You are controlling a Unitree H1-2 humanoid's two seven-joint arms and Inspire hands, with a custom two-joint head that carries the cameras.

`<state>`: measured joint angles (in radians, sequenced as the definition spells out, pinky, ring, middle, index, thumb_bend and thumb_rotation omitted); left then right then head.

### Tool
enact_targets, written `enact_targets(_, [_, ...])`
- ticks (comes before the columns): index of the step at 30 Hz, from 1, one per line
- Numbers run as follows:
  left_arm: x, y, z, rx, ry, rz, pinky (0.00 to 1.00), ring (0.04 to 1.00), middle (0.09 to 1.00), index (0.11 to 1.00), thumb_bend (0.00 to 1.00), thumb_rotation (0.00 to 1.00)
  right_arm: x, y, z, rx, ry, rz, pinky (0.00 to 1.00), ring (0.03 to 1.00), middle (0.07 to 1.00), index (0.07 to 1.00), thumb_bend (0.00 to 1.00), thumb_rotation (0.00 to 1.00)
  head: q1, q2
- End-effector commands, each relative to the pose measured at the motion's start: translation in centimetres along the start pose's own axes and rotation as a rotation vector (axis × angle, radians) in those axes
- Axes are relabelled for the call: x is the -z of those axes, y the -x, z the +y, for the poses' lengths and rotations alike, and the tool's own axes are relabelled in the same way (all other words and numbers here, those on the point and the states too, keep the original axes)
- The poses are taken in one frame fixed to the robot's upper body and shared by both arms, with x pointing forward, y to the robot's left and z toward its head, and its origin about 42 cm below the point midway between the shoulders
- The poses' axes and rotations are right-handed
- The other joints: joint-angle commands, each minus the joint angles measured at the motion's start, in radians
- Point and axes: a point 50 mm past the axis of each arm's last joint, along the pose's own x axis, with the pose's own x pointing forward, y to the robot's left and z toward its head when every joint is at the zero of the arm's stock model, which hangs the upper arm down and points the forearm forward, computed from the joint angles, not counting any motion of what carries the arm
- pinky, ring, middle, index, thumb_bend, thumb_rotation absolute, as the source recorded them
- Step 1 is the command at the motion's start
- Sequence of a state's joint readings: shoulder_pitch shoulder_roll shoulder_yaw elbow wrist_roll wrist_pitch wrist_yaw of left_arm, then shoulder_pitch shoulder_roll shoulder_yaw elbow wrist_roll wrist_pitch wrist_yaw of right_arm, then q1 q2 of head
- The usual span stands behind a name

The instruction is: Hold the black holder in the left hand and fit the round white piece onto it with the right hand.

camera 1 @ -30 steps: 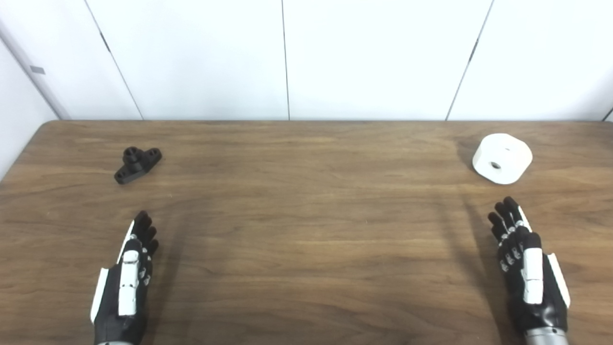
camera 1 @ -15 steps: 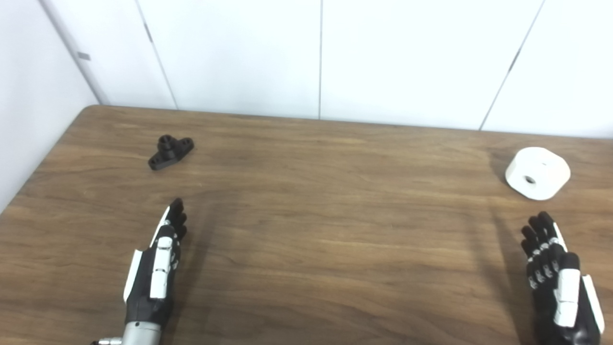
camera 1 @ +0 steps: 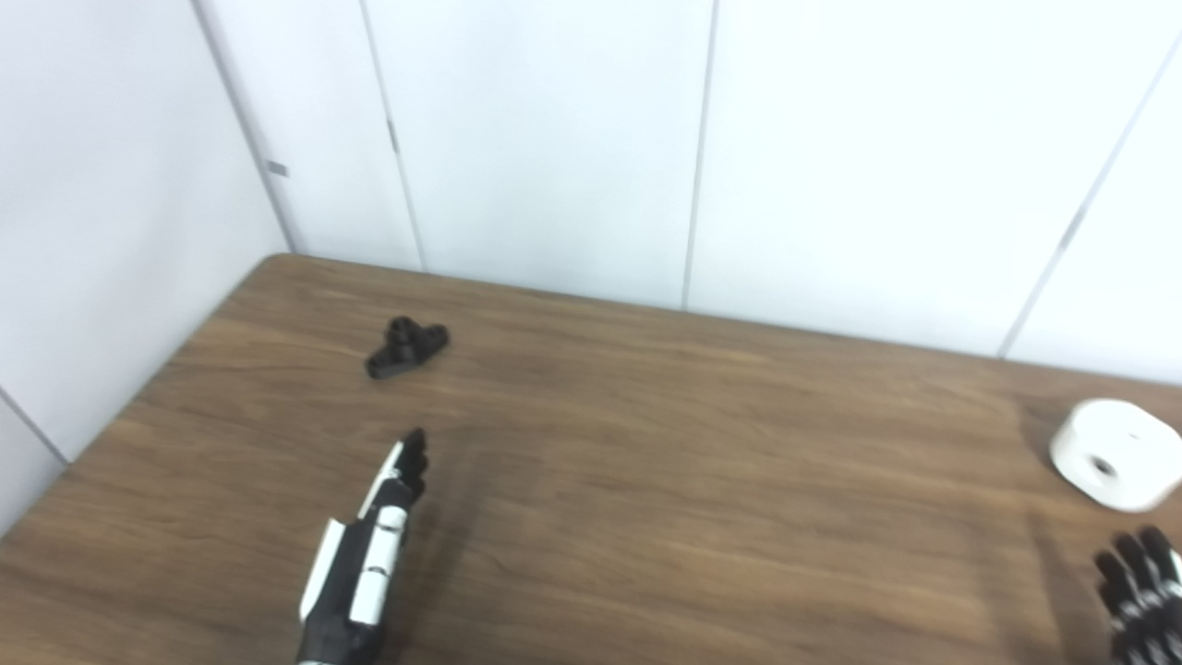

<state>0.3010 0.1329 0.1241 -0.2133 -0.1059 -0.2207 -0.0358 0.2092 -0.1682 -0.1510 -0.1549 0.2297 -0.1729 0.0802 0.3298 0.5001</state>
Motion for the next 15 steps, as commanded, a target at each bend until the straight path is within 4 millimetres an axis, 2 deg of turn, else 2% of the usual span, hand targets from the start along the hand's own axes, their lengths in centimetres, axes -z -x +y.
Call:
enact_targets(1, [1.87,0.56,-1.77,-0.005,0.036,0.055,1.0,1.0,1.0,0.983,0.34,1.0,3.11,2.31,-0.54,0.032,-0.004,0.11,0.95,0.921,0.929,0.927,0.6,0.96,0.005,-0.001])
enact_targets(8, [2.02,0.75,-1.8,-0.008,0.025,0.052,1.0,1.0,1.0,0.98,0.33,0.99,2.88,2.54,-0.35,0.03,0.0,0.109,0.93,0.904,0.911,0.906,0.6,0.95,0.002,-0.01])
enact_targets(15, [2.09,0.66,-1.82,-0.007,0.001,0.052,1.0,1.0,1.0,0.985,0.4,0.93,3.18,2.51,-0.5,0.033,0.008,0.11,0.92,0.89,0.901,0.903,0.6,0.96,-0.02,-0.012])
